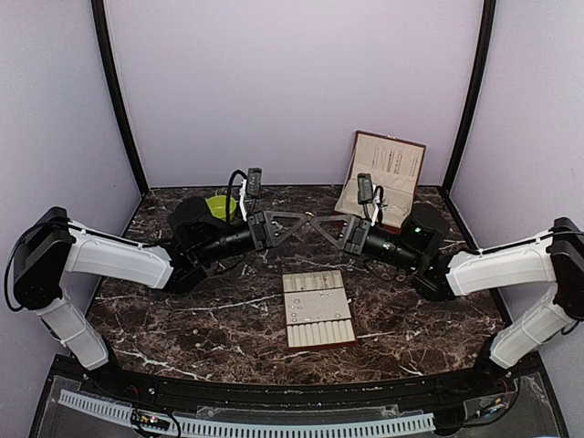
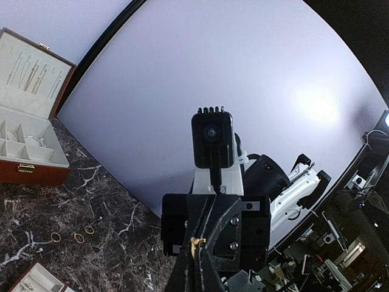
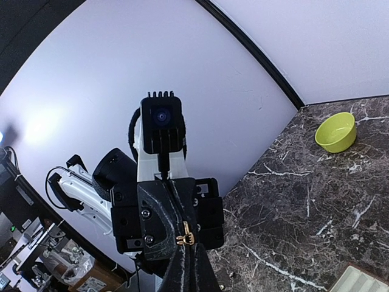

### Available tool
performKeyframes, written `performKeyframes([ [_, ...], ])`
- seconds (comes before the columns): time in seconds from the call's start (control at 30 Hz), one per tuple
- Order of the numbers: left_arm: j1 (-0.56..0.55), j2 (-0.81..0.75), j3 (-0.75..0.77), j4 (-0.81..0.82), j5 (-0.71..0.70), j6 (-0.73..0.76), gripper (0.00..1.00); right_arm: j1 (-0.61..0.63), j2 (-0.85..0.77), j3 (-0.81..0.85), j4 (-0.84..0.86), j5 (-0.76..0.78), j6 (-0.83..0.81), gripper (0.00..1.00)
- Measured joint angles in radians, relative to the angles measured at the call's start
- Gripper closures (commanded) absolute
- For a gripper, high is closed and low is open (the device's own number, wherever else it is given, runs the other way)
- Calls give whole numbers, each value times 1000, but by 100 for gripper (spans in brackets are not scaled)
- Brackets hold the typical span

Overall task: Organize the mixed jewelry
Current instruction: Pass from the left arm to the right, then insert the ring into the ring tray.

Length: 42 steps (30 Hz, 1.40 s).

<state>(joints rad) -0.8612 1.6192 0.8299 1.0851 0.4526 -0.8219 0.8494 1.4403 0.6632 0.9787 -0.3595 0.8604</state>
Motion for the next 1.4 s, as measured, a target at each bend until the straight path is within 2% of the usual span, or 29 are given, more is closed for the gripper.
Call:
performKeyframes([
  [0.17, 0, 0, 0, 9, 0, -2, 100, -1, 5, 0, 20, -7, 10, 100],
  [0.23, 0, 0, 0, 11, 0, -2, 95, -2, 5, 0, 23, -7, 10, 100],
  [0.3, 0, 0, 0, 13, 0, -2, 79, -2, 5, 0, 24, -7, 10, 100],
  [0.37, 0, 0, 0, 10, 1, -1, 58, -2, 5, -2, 26, -5, 9, 100],
  [0.63, -1, 0, -1, -33, 0, 14, 38, -3, -29, -10, -2, 15, -13, 100],
  [0.77, 0, -15, -1, -79, -9, 44, 32, -3, -67, -12, -84, 29, -39, 100],
  [0.9, 17, -75, -1, -189, -17, 107, 29, -4, -162, -30, -270, 66, -84, 100],
  [1.1, 85, -207, 38, -504, -50, 318, 25, 13, -332, -63, -595, 149, -134, 100],
  [1.4, 268, -241, 171, -883, -40, 517, 24, 154, -455, -132, -989, 282, -56, 100],
])
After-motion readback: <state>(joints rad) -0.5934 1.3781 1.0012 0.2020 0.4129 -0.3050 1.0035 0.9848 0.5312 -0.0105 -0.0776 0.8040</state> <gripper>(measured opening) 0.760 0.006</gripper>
